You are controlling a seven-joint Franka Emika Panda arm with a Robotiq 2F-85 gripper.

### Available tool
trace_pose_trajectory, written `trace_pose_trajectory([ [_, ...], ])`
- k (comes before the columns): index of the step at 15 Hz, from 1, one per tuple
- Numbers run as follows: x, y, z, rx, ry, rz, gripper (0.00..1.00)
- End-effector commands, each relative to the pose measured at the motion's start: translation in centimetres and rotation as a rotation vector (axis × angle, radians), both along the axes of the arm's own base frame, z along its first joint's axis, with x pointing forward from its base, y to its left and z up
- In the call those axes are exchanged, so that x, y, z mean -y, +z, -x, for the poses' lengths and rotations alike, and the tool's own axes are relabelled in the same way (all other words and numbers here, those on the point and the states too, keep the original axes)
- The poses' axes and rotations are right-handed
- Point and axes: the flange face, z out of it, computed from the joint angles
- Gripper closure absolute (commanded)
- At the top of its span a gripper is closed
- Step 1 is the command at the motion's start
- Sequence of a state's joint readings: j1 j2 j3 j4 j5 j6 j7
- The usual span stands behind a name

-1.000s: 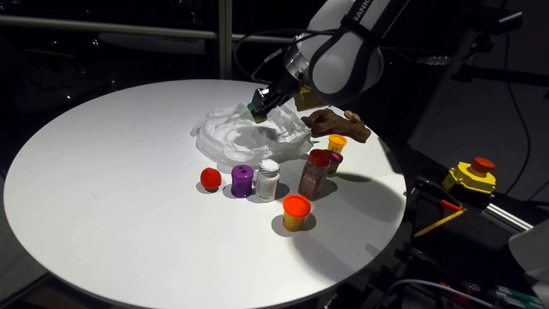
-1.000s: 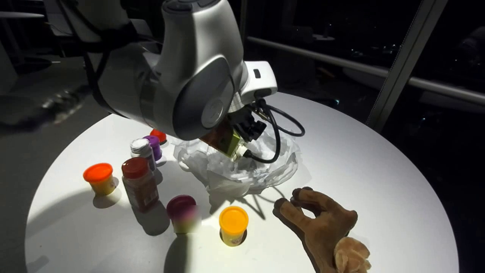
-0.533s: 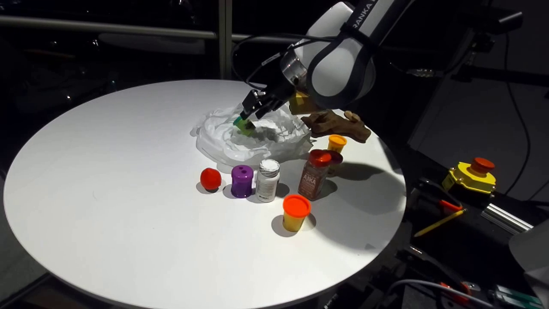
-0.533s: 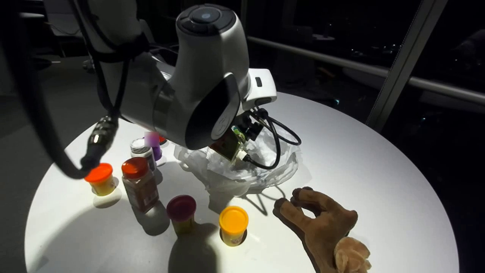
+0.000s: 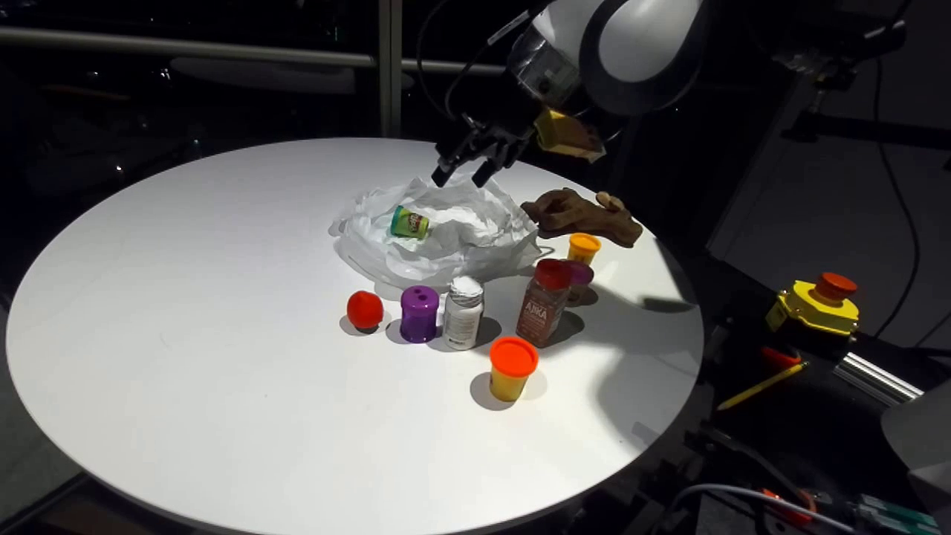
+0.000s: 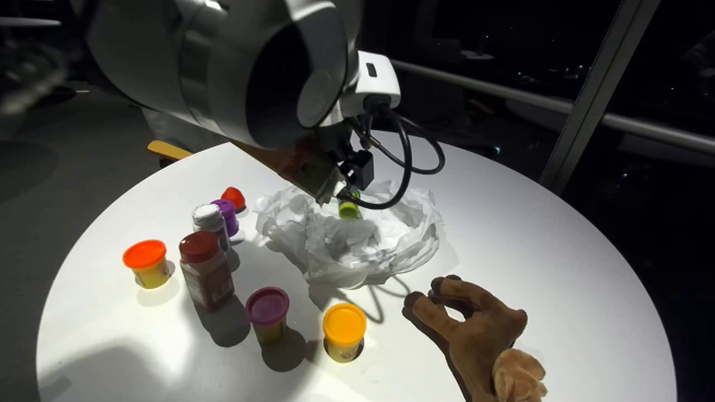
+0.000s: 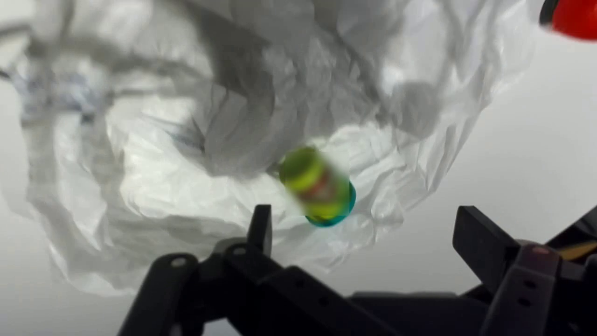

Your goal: Put all the contents that are on the table in the white plastic bag

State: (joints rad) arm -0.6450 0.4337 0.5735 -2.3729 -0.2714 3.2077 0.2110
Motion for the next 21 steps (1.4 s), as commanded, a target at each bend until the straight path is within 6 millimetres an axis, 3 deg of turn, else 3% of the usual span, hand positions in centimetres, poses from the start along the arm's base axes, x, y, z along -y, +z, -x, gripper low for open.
trace_pose_trajectory([
  [1, 0.1, 1.9, 4.8, -0.214, -0.053, 0.049, 0.0],
  [5, 2.5, 2.6, 7.5, -0.437, -0.18, 0.063, 0.0],
  [7, 4.1, 3.6, 8.4, -0.49, -0.247, 0.052, 0.0],
  [9, 6.4, 3.5, 9.2, -0.542, -0.317, 0.073, 0.0],
  [13, 9.4, 0.7, 9.6, -0.656, -0.364, 0.106, 0.0],
  [18, 9.8, -2.3, 9.6, -0.703, -0.307, 0.05, 0.0],
  [21, 9.3, -2.7, 9.1, -0.652, -0.262, 0.028, 0.0],
])
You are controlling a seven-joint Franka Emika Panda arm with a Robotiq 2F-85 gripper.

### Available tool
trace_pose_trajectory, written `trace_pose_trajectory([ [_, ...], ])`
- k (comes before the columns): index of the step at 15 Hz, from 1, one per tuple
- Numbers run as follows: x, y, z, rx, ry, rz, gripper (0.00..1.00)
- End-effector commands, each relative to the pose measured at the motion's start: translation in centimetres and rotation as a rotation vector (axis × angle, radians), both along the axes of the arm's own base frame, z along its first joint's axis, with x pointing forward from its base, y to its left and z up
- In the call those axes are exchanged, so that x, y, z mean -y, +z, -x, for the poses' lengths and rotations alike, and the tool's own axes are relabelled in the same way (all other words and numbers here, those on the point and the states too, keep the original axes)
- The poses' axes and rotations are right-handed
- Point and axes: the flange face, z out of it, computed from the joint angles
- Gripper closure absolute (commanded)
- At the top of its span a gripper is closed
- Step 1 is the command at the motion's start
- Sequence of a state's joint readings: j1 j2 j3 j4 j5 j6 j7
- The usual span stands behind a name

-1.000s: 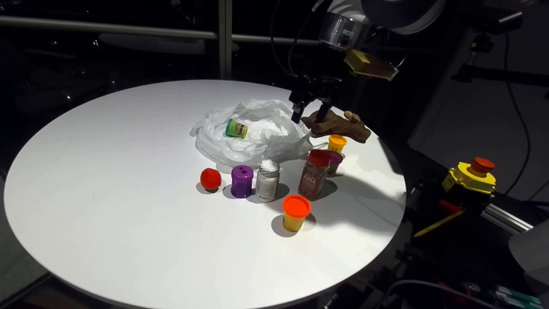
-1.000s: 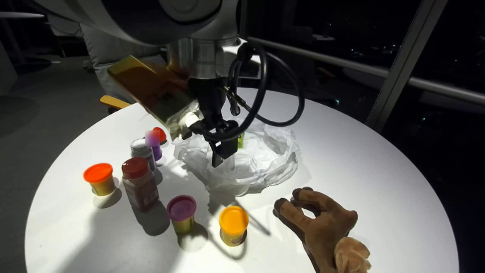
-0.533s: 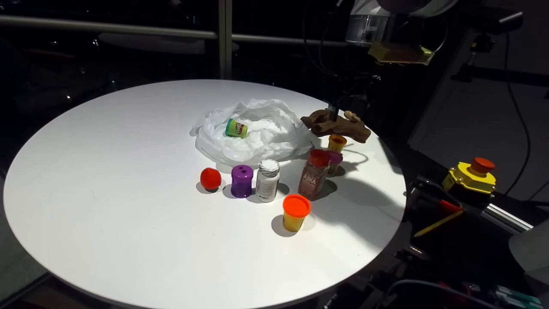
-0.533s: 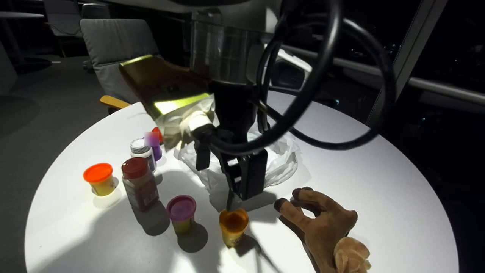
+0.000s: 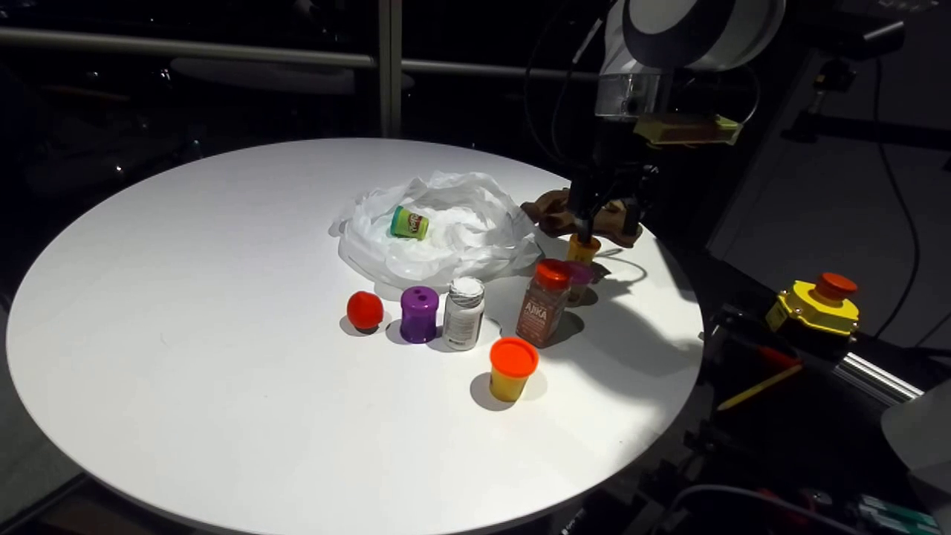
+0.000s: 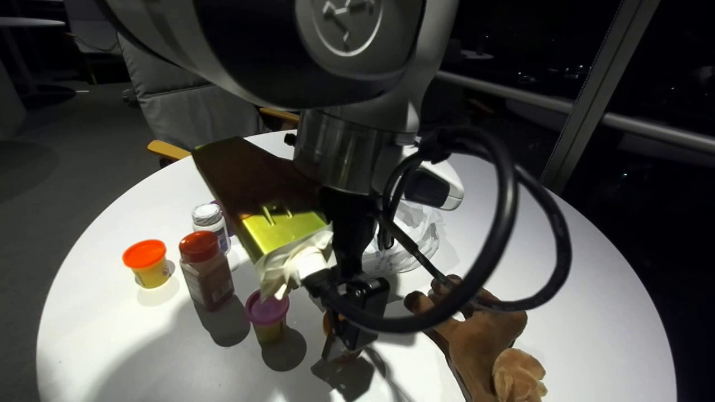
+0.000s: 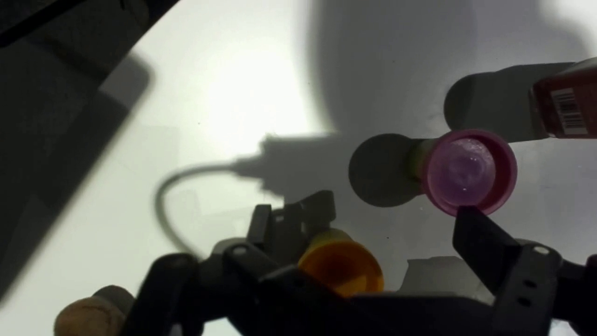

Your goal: Put all the contents that are on the table in the white plastic bag

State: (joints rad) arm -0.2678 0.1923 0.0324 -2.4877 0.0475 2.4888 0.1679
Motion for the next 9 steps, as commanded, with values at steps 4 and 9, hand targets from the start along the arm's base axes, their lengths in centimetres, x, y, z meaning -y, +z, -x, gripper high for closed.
trace_pose_trajectory([
  [4, 0.0, -0.4, -1.6, 0.119, 0.061, 0.006, 0.0],
  [9, 1.0, -2.0, -1.6, 0.126, 0.052, 0.02, 0.0],
])
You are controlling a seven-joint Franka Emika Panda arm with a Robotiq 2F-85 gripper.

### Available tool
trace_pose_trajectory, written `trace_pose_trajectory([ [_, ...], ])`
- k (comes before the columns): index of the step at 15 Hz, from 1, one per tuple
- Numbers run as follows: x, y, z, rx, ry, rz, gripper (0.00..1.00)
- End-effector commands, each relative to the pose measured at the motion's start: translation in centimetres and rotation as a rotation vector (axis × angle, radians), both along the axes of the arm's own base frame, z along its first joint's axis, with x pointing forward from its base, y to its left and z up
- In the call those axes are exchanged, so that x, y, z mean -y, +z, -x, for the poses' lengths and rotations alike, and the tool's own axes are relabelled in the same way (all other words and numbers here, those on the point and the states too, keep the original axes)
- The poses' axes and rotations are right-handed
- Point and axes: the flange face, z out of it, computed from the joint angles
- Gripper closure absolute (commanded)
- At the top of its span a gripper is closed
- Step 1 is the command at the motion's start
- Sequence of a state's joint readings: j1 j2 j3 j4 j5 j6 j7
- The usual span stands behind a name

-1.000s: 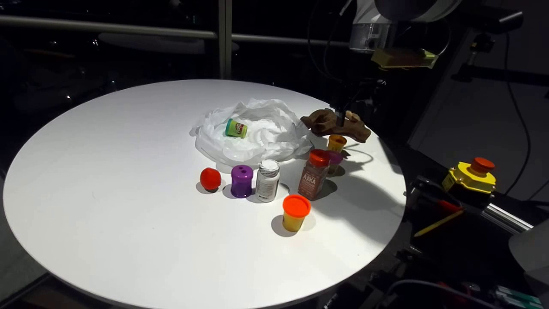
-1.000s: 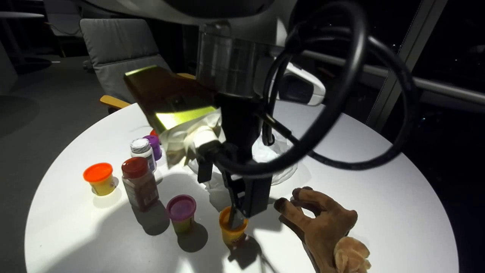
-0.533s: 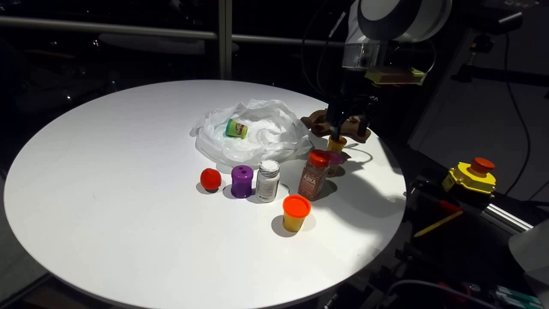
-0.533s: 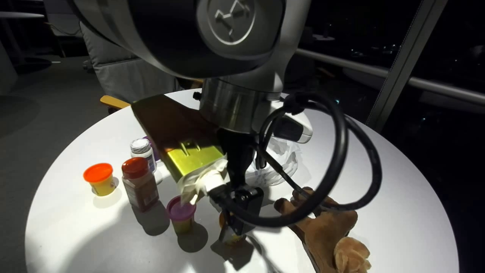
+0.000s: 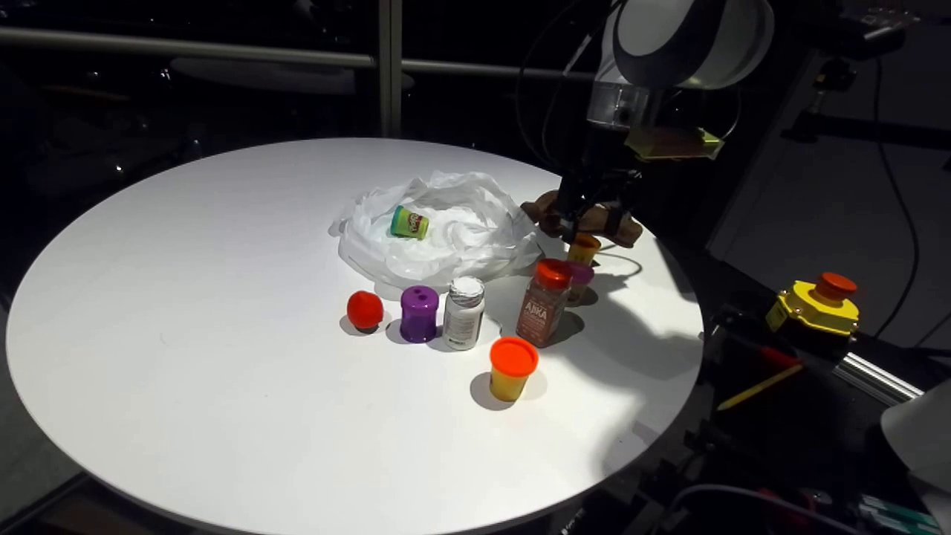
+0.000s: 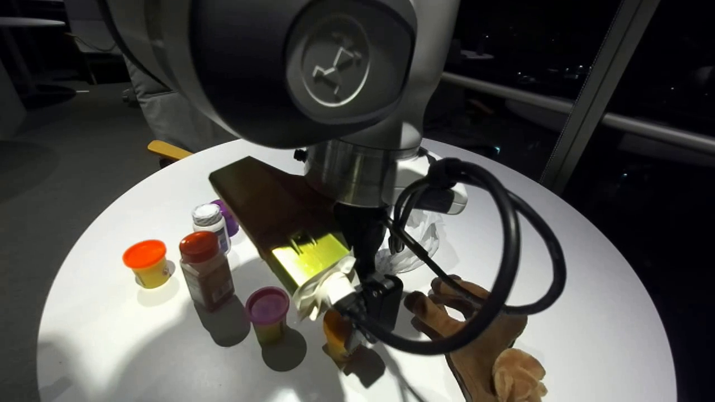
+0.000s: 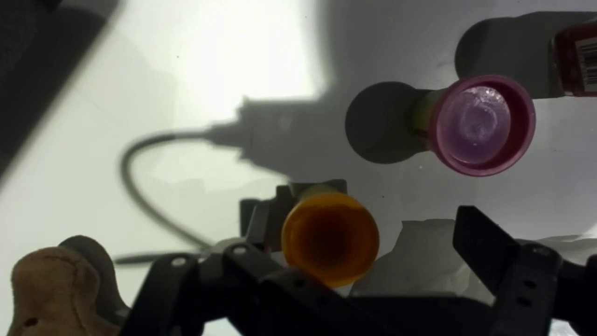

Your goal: Put all the contents that are on the table in the white plastic bag

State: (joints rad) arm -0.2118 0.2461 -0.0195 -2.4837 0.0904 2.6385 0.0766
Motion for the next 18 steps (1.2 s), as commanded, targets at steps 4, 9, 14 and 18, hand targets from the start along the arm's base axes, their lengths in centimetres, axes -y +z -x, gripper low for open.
trace_pose_trajectory([
  [4, 1.4, -1.6, -0.6, 0.039, -0.012, 0.012, 0.25],
  [9, 1.5, -1.3, -0.3, 0.034, -0.032, -0.008, 0.55],
  [14, 0.7, 2.6, -0.3, 0.078, -0.053, -0.014, 0.71],
  [18, -2.5, 8.4, -2.9, 0.202, 0.015, 0.04, 0.71],
])
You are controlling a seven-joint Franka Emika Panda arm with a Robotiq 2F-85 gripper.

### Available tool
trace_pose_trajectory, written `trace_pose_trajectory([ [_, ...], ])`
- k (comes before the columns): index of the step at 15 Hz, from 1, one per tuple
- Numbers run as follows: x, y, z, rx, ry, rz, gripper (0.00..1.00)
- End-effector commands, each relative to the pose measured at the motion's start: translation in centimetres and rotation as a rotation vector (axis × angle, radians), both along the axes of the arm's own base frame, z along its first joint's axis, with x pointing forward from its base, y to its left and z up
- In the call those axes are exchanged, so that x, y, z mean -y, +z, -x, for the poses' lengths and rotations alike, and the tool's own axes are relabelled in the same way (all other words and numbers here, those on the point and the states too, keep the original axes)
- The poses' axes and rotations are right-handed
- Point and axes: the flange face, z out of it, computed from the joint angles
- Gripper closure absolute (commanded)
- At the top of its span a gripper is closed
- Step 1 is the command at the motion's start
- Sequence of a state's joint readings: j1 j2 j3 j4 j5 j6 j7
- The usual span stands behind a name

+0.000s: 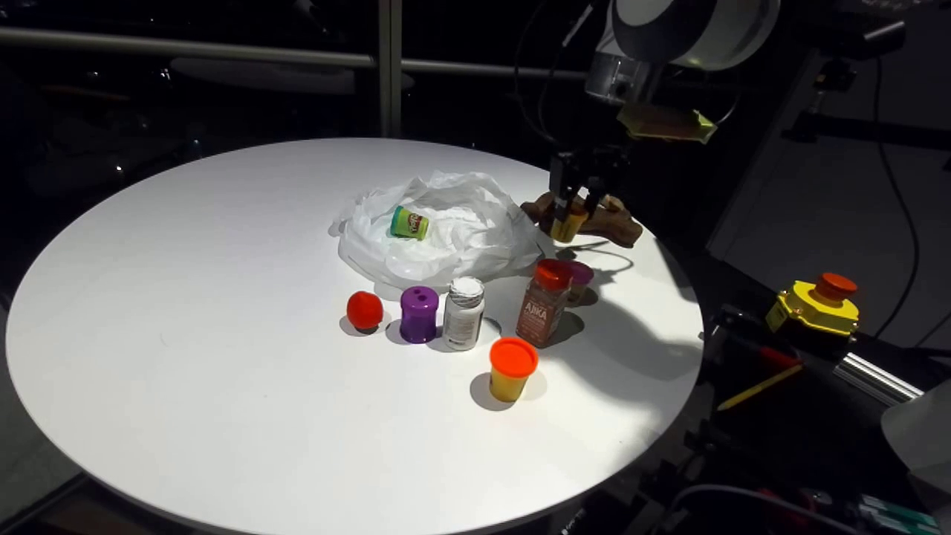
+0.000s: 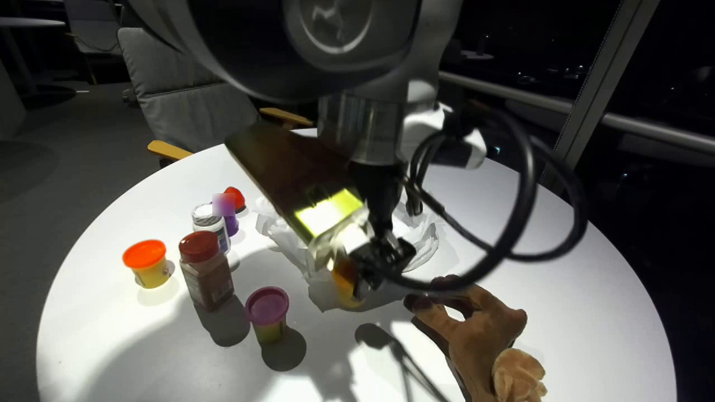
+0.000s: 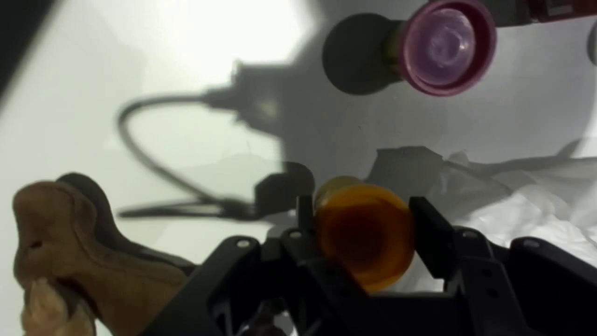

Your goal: Put all the contents that are on the table in the white plastic bag

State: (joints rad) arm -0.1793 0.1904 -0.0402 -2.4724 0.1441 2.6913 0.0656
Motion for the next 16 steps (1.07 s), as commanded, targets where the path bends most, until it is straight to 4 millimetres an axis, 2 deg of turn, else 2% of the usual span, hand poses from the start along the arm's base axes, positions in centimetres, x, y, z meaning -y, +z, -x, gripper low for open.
trace_pose_trajectory([
  [1, -3.7, 5.8, -2.2, 0.108, 0.08, 0.039, 0.71],
  [2, -4.7, 6.5, -3.2, 0.128, 0.11, 0.037, 0.71],
  [4, -5.8, 5.9, -5.4, 0.161, 0.146, 0.055, 0.71],
  [7, -5.7, 3.1, -7.6, 0.149, 0.165, 0.065, 0.71],
  [9, -4.9, 0.8, -8.9, 0.16, 0.172, 0.089, 0.71],
  [13, -3.9, -2.8, -10.6, 0.137, 0.17, 0.084, 0.71],
  [14, -4.0, -2.7, -10.6, 0.129, 0.176, 0.071, 0.62],
  [15, -3.9, -2.7, -10.8, 0.119, 0.18, 0.071, 0.21],
  [16, -3.9, -2.3, -10.8, 0.119, 0.182, 0.067, 0.21],
])
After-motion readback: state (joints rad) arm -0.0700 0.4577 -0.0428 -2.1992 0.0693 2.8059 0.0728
